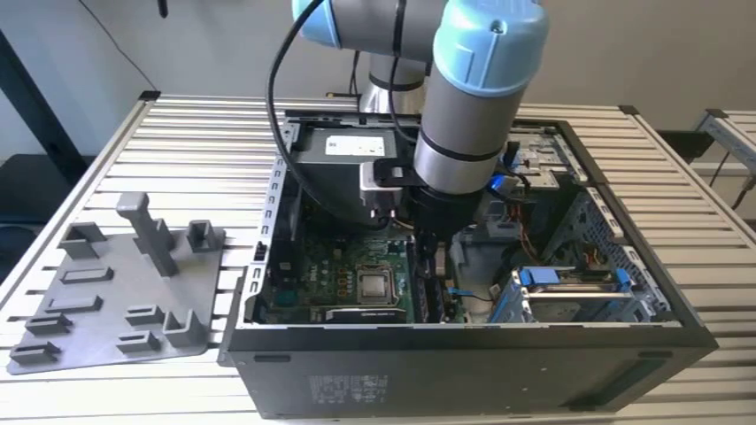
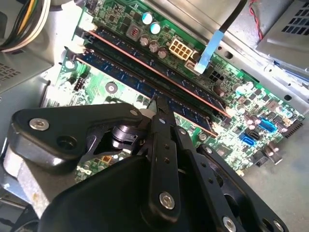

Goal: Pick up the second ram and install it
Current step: 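Press down the second ram until it locks into place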

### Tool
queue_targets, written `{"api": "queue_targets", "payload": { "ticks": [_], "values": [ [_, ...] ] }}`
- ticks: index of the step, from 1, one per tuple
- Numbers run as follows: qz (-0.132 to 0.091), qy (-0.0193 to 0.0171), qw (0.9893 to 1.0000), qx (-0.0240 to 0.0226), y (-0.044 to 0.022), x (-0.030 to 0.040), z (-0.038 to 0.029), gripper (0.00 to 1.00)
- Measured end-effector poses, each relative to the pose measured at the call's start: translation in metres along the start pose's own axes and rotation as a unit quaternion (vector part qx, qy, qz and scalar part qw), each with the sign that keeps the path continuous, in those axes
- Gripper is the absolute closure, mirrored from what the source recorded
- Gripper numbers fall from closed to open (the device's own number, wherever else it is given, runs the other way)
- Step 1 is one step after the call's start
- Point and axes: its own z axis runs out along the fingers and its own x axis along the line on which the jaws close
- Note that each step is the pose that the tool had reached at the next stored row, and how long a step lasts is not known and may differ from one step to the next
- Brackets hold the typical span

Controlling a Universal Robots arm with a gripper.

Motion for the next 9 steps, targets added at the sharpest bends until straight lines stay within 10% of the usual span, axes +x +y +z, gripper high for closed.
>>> {"api": "queue_targets", "payload": {
  "ticks": [9],
  "values": [
    [0.000, -0.0012, 1.0000, 0.0000, -0.0002, -0.0004, 0.0031, 0.89]
  ]
}}
